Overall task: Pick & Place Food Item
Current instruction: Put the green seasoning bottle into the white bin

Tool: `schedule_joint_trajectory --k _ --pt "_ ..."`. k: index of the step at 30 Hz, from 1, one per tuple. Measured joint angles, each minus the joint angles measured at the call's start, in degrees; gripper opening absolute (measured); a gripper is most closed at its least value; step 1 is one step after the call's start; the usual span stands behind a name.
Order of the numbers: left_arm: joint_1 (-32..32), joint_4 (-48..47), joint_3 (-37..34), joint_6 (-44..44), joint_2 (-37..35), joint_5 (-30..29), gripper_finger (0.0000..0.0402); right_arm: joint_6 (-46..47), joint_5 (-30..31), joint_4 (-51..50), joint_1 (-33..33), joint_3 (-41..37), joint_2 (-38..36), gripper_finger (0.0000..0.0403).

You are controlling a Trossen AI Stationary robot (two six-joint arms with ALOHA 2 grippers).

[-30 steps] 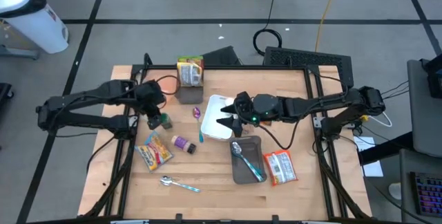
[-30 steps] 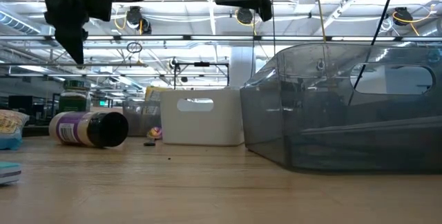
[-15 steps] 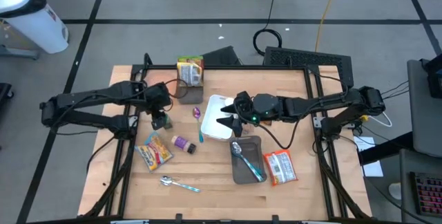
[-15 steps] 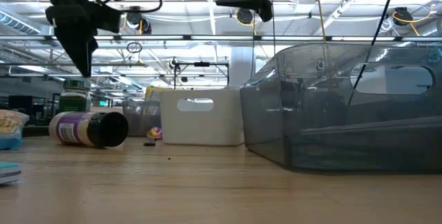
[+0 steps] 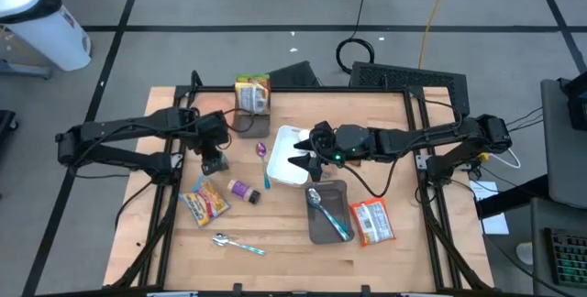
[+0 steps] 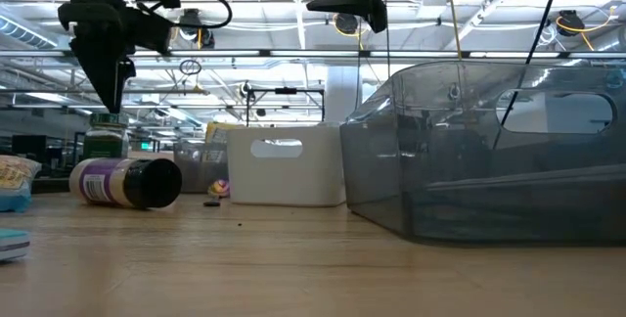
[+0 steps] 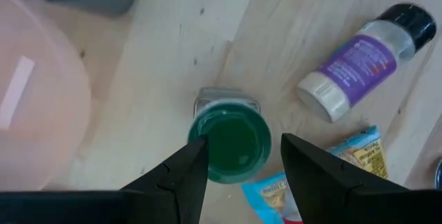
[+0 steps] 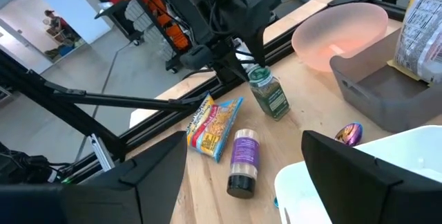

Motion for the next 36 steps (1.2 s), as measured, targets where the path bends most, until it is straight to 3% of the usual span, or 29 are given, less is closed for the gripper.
schedule_joint_trajectory --k 8,14,21,36 --pt "0.0 -1.1 0.0 0.3 0.6 -0.2 0.0192 -1.3 2.8 -0.1 0.0 0.0 0.0 0.0279" --pt "0.0 -1.0 0.0 0.5 0.7 -0.5 0.0226 -1.3 2.8 -0.1 0.0 0.0 0.0 0.0279" --pt "0.0 -1.0 0.0 0.7 0.7 -4.9 0.0258 -1.3 2.8 -0.1 0.0 0.0 0.0 0.0279" --pt "0.0 -0.9 0.0 2.4 3.0 -3.3 0.0262 -0.9 2.8 -0.1 0.0 0.0 0.0 0.0279"
